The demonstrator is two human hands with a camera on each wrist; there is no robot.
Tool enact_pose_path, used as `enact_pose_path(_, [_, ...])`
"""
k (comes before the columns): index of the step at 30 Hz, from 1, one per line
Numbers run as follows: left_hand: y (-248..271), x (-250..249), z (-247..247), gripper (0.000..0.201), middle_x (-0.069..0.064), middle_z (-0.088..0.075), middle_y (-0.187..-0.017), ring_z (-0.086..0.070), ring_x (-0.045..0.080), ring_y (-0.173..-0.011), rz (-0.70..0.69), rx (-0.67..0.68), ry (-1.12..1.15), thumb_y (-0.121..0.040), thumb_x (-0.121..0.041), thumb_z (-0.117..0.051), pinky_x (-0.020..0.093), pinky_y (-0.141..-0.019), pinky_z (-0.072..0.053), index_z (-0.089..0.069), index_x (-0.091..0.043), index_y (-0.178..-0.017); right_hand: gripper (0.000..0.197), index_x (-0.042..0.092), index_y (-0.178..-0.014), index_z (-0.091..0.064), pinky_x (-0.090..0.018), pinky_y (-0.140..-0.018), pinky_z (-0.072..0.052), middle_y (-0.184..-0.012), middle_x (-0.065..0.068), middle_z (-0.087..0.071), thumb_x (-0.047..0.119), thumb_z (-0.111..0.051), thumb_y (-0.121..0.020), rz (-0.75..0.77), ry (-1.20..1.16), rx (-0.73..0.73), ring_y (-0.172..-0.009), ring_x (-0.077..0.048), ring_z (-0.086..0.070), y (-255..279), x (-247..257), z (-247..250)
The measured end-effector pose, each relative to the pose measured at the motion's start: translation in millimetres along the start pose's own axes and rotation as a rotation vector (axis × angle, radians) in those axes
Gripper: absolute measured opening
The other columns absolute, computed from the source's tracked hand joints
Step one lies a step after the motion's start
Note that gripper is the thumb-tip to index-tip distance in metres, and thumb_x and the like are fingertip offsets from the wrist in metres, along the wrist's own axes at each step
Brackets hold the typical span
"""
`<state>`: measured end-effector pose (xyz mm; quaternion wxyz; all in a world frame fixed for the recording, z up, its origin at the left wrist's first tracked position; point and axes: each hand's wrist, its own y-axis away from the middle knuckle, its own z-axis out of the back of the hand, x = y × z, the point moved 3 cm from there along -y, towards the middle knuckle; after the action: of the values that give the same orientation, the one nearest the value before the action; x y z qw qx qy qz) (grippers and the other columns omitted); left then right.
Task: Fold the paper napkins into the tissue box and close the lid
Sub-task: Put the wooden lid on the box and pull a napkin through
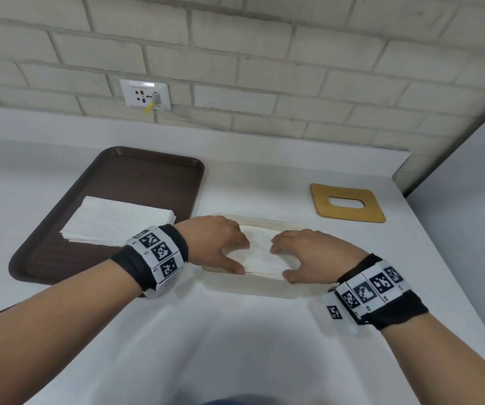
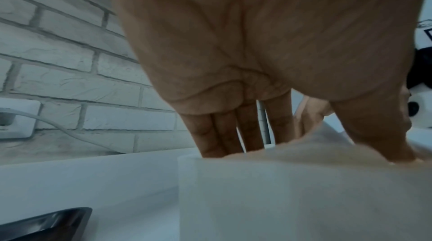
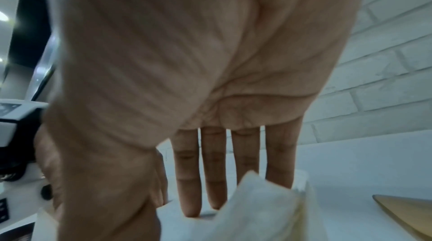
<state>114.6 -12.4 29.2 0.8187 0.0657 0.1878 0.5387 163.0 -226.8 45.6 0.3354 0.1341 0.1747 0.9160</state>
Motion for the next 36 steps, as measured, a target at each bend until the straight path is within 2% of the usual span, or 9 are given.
enact_pose_path(4, [1, -2, 2, 0.049, -0.003, -0.068, -0.12, -0.06, 0.022, -0.11, -0.022, -0.007, -0.035, -0.094, -0.058, -0.061, 0.038, -0.092, -0.052, -0.06, -0.032, -0.135, 0.048, 0.034, -0.14, -0.054, -0.036, -0.109, -0.042, -0.151, 0.021, -0.044, 0.045, -0.058, -0.093, 0.0, -0.006, 0.011, -0.135, -0.01, -0.044, 6, -1, 2])
enact_pose_path(8, [3, -1, 5, 0.059, -0.002, -0.075, -0.11, -0.066, 0.026, -0.103, -0.023, -0.044, -0.032, -0.089, -0.056, -0.028, 0.039, -0.09, -0.054, -0.069, -0.027, -0.122, 0.027, 0.026, -0.112, -0.07, -0.037, -0.093, -0.052, -0.128, 0.018, -0.064, 0.032, -0.05, -0.095, 0.01, 0.0, -0.134, -0.116, -0.012, -0.06, 11, 0, 3])
enact_pose_path(10, [3, 1, 4, 0.063, 0.0, -0.075, -0.1, -0.067, 0.027, -0.095, -0.043, -0.063, -0.024, -0.086, -0.053, -0.021, 0.04, -0.085, -0.055, -0.069, -0.022, -0.113, 0.027, 0.025, -0.111, -0.071, -0.036, -0.09, -0.052, -0.12, 0.017, -0.068, 0.029, -0.048, -0.096, 0.004, -0.029, -0.173, -0.109, -0.011, -0.062, 12, 0, 3])
enact_pose_path(18, [8, 2, 9, 0.042, 0.003, -0.074, -0.089, -0.065, 0.028, -0.086, 0.015, -0.094, 0.068, -0.088, -0.035, -0.037, 0.04, -0.077, -0.056, -0.071, -0.022, -0.11, 0.018, 0.028, -0.102, -0.073, -0.032, -0.085, -0.056, -0.094, 0.014, -0.073, 0.029, -0.061, -0.089, -0.054, -0.311, -0.26, -0.093, -0.003, -0.065, 13, -7, 0])
enact_pose_path(21, [8, 4, 9, 0.027, 0.002, -0.071, -0.085, -0.062, 0.024, -0.082, 0.031, -0.114, 0.114, -0.102, -0.037, -0.049, 0.039, -0.078, -0.054, -0.07, -0.021, -0.107, 0.009, 0.027, -0.099, -0.07, -0.029, -0.082, -0.055, -0.09, 0.015, -0.072, 0.024, -0.065, -0.093, -0.058, -0.367, -0.328, -0.09, -0.001, -0.066, 13, -10, 0])
enact_pose_path(24, [6, 6, 7, 0.033, -0.001, -0.063, -0.073, -0.053, 0.018, -0.072, 0.032, -0.148, 0.158, -0.108, -0.042, -0.049, 0.039, -0.077, -0.052, -0.069, -0.018, -0.096, 0.013, 0.031, -0.101, -0.072, -0.021, -0.084, -0.053, -0.093, 0.017, -0.074, 0.024, -0.072, -0.091, -0.054, -0.431, -0.325, -0.092, 0.003, -0.066, 12, -15, -2])
enact_pose_path(27, [6, 8, 3, 0.025, 0.002, -0.073, -0.091, -0.061, 0.024, -0.087, 0.021, -0.128, 0.142, -0.107, -0.037, -0.052, 0.04, -0.084, -0.052, -0.07, -0.02, -0.109, 0.013, 0.031, -0.103, -0.076, -0.017, -0.086, -0.052, -0.095, 0.017, -0.074, 0.035, -0.074, -0.091, -0.043, -0.448, -0.283, -0.091, 0.004, -0.065, 10, -11, -3])
enact_pose_path(32, [6, -2, 1, 0.032, -0.005, -0.069, -0.122, -0.062, 0.023, -0.113, 0.022, -0.102, 0.102, -0.103, -0.047, -0.055, 0.034, -0.088, -0.049, -0.063, -0.032, -0.131, 0.01, 0.029, -0.096, -0.07, -0.037, -0.082, -0.055, -0.085, 0.012, -0.07, 0.036, -0.063, -0.098, -0.11, -0.371, -0.294, -0.084, -0.006, -0.063, 4, -6, -8])
enact_pose_path(36, [1, -8, -3, 0.033, -0.001, -0.066, -0.111, -0.061, 0.027, -0.107, 0.084, -0.108, 0.017, -0.108, -0.043, -0.044, 0.036, -0.083, -0.05, -0.069, -0.025, -0.119, 0.018, 0.033, -0.109, -0.07, -0.035, -0.088, -0.054, -0.09, 0.016, -0.068, 0.042, -0.063, -0.095, -0.134, -0.38, -0.271, -0.091, -0.005, -0.062, 3, -4, -9])
